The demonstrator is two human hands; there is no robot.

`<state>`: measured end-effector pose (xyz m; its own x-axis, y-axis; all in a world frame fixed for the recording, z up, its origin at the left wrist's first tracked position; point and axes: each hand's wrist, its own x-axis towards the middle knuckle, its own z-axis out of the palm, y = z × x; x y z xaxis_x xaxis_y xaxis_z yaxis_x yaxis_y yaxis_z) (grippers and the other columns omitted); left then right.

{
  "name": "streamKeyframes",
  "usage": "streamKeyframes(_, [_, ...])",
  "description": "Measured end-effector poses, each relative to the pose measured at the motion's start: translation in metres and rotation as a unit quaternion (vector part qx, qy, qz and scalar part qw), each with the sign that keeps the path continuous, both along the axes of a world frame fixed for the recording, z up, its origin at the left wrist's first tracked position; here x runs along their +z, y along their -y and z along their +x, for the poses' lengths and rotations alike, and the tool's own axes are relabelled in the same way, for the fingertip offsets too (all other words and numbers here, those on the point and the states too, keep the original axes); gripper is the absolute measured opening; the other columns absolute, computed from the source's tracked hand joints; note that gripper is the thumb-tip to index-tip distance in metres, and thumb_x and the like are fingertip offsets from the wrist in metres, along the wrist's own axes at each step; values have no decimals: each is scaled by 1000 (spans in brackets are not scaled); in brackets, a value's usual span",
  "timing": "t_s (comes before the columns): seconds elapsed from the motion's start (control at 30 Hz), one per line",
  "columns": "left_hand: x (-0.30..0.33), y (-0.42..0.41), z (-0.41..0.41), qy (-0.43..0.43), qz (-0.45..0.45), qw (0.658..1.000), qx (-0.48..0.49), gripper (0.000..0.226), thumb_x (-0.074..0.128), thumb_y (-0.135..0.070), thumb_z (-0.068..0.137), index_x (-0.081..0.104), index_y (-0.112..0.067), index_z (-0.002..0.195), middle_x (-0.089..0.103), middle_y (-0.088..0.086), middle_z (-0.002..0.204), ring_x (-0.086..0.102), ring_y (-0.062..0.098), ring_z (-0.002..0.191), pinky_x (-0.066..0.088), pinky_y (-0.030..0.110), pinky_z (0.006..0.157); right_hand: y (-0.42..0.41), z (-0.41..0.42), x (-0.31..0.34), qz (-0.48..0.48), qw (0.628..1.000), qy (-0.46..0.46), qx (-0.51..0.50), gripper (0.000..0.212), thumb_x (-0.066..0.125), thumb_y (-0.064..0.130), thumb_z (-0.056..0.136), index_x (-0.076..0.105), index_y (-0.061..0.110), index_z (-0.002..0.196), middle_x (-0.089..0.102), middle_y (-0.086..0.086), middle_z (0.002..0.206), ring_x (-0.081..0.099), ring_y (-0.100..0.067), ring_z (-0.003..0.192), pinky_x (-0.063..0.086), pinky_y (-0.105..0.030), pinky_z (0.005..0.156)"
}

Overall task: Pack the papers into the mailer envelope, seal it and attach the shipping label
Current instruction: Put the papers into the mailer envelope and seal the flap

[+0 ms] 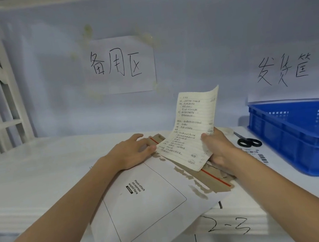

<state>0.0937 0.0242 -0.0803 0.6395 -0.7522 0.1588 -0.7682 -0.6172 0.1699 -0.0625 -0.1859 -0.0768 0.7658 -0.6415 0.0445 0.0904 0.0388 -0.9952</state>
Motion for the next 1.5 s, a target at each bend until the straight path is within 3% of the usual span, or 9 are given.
streamKeyframes(0.07, [0,0,-2,-2,-22,1000,-4,55,29,-74,92,49,-43,132,24,-7,161,47,27,133,36,42,107,1,-1,1,-23,1000,-12,-1,34,36,0,100,59,25,97,67,-8,115,66,-28,104,54,-49,91])
streamKeyframes(0.37, [0,-7,-6,-38,-79,996,-18,57,34,-69,94,47,-35,138,26,-6,159,42,25,137,33,41,110,-1,-19,16,-123,992,4,24,31,38,7,104,52,19,129,64,4,111,63,-11,89,50,-20,62])
streamKeyframes(0.57, [-2,-10,-2,-56,-111,992,-37,61,12,-68,97,57,-29,109,56,-6,124,51,18,119,37,39,102,5,-26,23,-180,983,-10,38,35,41,10,104,51,16,136,62,1,125,60,-15,104,50,-25,81])
streamKeyframes(0.73, [1,-8,-6,-63,-127,989,-51,61,10,-59,102,58,-26,119,62,-6,121,54,17,112,39,39,99,5,-24,23,-199,979,2,34,34,42,11,103,52,18,135,64,2,123,62,-17,108,51,-32,90])
streamKeyframes(0.87, [2,-6,-7,-65,-122,989,-46,59,10,-58,102,58,-25,112,63,-6,119,55,18,109,39,39,98,-4,-17,22,-205,977,20,50,29,42,13,104,53,24,127,65,15,106,63,0,93,50,-14,70])
streamKeyframes(1.0, [2,-6,-7,-60,-123,990,-44,63,9,-60,101,59,-23,113,64,-3,117,56,20,108,40,41,99,-4,-11,21,-205,977,24,46,28,41,10,104,55,22,126,64,16,102,61,4,86,49,-12,65])
streamKeyframes(1.2, [3,-3,-10,-53,-117,990,-63,85,-1,-74,89,58,-21,120,63,-4,120,56,20,112,40,40,99,7,3,41,-204,965,-107,125,29,47,6,101,58,8,128,66,-7,123,67,-21,98,55,-31,75])
streamKeyframes(1.4, [-3,-5,-3,-79,-154,983,-65,63,10,-66,98,57,-28,113,55,-10,125,48,13,119,35,35,102,3,22,55,-260,901,-278,205,31,57,11,95,56,8,126,71,-11,115,70,-28,101,56,-49,90])
streamKeyframes(1.5, [-5,-6,1,-97,-167,979,-63,58,14,-66,99,57,-31,115,51,-13,129,44,8,122,32,34,104,7,13,53,-234,895,-297,236,25,55,8,98,58,6,122,71,-12,114,70,-27,100,58,-42,84])
